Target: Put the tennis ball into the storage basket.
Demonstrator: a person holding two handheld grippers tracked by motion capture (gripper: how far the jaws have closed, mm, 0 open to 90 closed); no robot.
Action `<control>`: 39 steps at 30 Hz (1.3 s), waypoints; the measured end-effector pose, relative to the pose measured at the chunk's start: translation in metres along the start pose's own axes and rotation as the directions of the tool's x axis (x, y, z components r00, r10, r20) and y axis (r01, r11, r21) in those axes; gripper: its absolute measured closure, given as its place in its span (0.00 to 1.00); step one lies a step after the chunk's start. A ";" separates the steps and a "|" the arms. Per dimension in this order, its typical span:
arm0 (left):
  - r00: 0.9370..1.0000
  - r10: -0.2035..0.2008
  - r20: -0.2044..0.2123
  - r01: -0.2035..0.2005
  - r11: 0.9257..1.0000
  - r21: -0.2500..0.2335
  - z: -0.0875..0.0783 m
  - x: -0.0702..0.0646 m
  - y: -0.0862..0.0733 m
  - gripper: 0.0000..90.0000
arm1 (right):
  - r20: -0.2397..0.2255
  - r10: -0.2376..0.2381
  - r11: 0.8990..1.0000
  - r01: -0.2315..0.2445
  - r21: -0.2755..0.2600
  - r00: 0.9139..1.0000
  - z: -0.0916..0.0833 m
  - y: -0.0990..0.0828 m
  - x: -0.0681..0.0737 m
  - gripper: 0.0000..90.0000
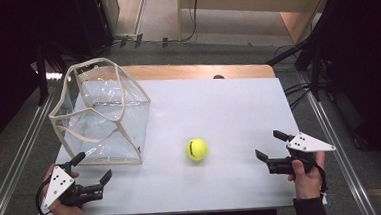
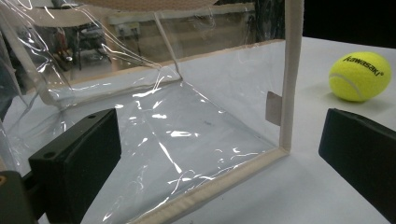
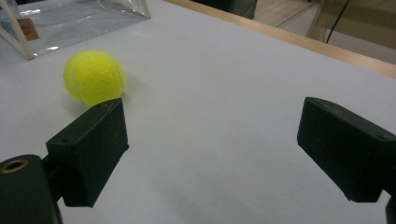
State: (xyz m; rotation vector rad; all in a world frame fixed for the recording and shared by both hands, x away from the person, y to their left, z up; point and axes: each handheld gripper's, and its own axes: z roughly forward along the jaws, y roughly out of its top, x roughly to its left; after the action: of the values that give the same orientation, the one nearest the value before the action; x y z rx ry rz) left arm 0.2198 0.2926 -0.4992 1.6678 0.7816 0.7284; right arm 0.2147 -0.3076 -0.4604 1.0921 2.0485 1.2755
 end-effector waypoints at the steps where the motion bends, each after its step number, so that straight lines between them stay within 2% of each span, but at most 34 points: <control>1: 1.000 -0.001 0.002 0.001 1.000 -0.003 0.000 0.000 0.000 0.00 | -0.006 -0.005 1.000 0.005 0.006 1.000 0.002 0.001 0.000 0.08; 5: 1.000 -0.001 0.003 0.001 1.000 -0.002 0.000 0.000 0.000 0.00 | -0.026 -0.019 0.999 0.020 0.033 0.999 0.008 0.006 0.004 0.08; 11: 1.000 0.004 0.001 -0.004 1.000 0.003 0.000 0.000 0.000 0.00 | -0.060 -0.040 0.998 0.042 0.036 0.997 0.015 0.012 0.007 0.08; 17: 1.000 0.008 0.004 -0.008 1.000 0.003 0.001 0.000 0.000 0.00 | -0.065 -0.065 0.996 0.069 0.056 0.996 0.021 0.017 0.010 0.08; 25: 1.000 0.008 0.004 -0.008 1.000 0.004 0.001 -0.001 0.000 0.00 | -0.091 -0.069 0.994 0.077 0.077 0.993 0.028 0.024 0.015 0.08; 31: 1.000 0.010 0.006 -0.010 1.000 0.003 0.001 -0.001 0.000 0.00 | -0.106 -0.090 0.990 0.100 0.096 0.990 0.033 0.031 0.018 0.08; 32: 1.000 0.009 0.006 -0.009 1.000 0.003 0.001 0.000 0.000 0.00 | -0.119 -0.099 0.989 0.111 0.100 0.988 0.036 0.034 0.020 0.08; 39: 1.000 0.010 0.008 -0.010 1.000 0.003 0.001 0.000 0.000 0.00 | -0.146 -0.108 0.984 0.126 0.122 0.983 0.046 0.040 0.026 0.08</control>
State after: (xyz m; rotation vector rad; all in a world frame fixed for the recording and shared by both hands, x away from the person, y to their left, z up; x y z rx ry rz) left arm 0.2202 0.2920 -0.4991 1.6777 0.7693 0.7276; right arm 0.2489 -0.2534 -0.4444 0.9457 2.2926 1.2022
